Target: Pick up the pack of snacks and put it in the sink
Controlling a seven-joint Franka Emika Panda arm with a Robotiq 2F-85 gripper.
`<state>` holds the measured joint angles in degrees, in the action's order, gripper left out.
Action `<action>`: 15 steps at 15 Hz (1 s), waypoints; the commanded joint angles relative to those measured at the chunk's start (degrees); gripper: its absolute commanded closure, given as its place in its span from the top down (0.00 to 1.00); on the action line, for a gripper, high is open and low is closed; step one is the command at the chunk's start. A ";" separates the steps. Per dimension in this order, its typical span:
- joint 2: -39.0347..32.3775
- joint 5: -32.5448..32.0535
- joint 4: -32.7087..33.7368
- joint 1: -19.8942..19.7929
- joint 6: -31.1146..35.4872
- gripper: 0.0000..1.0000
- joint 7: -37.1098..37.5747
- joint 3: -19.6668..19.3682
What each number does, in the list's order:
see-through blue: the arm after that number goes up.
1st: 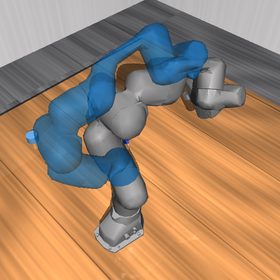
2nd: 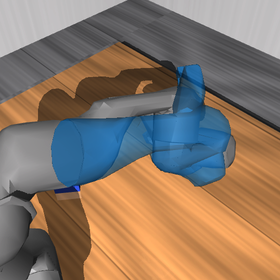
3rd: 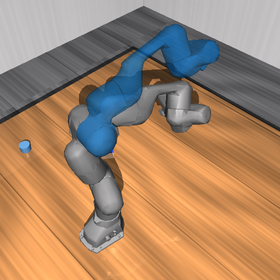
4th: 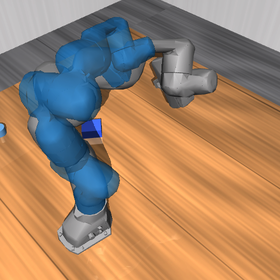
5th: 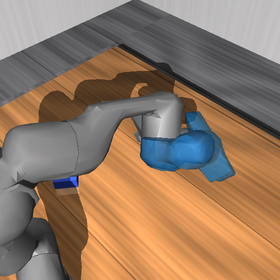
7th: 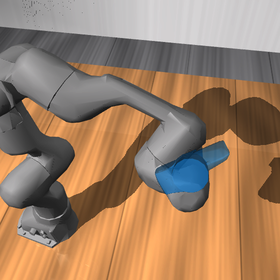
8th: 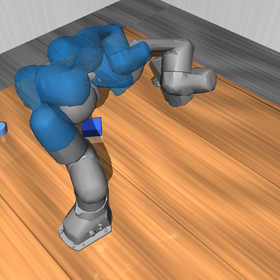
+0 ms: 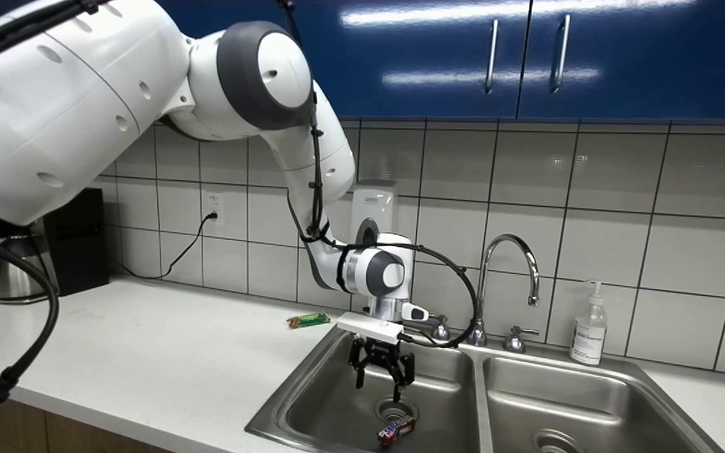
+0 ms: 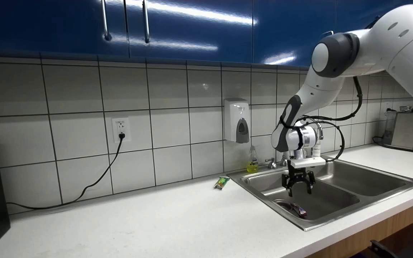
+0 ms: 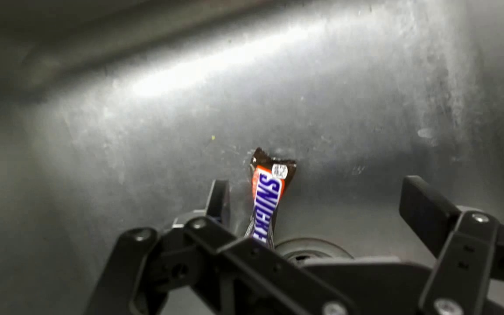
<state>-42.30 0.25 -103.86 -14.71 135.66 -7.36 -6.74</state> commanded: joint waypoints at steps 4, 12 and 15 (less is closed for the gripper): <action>14.60 -5.64 -18.77 3.53 -1.01 1.00 -1.62 -0.71; 28.47 -10.63 -34.96 5.95 0.18 1.00 -1.04 -0.96; 33.98 -11.30 -40.29 5.67 0.89 1.00 -1.25 -1.01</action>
<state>-15.82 -9.54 -137.46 -9.53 135.62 -8.00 -6.84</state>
